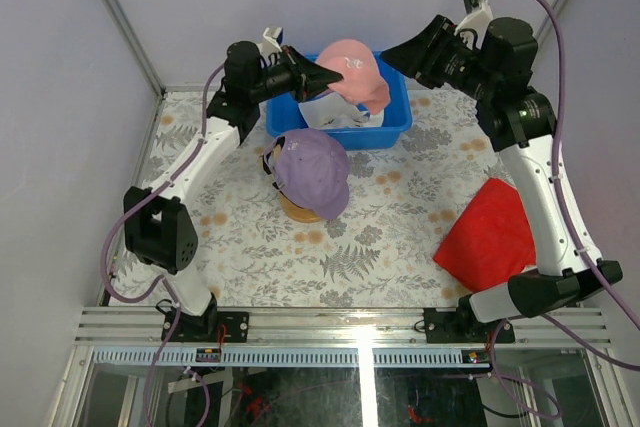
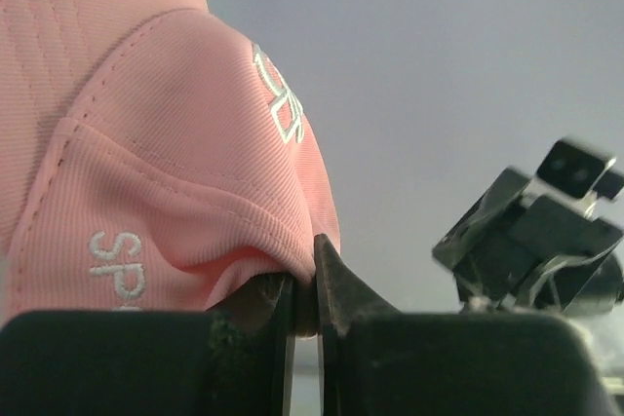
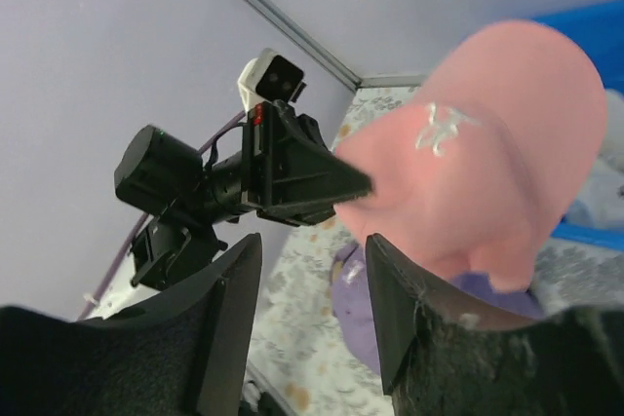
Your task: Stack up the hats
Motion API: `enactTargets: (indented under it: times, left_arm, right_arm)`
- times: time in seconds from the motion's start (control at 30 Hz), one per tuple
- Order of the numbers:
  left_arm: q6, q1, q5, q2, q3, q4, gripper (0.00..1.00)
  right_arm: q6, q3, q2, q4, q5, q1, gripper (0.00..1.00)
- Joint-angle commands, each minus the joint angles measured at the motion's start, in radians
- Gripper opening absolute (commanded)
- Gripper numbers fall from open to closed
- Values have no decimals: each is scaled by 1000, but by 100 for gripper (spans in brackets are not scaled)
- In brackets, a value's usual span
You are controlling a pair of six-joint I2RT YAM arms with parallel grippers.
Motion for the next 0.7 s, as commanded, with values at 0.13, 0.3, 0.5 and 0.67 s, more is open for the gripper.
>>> enactTargets:
  times: [0.13, 0.3, 0.5, 0.67]
  left_arm:
    - [-143, -12, 399, 20, 10, 436, 0]
    - [-299, -20, 514, 36, -14, 699, 0]
    - [-260, -64, 612, -9, -44, 717, 0]
    - [-26, -65, 633, -62, -71, 423, 0]
  right_arm:
    - [-296, 61, 66, -104, -373, -227, 57]
    - [-296, 37, 102, -46, -473, -303, 66]
    - [-100, -16, 159, 214, -633, -409, 67]
    - [209, -82, 224, 611, -790, -430, 66]
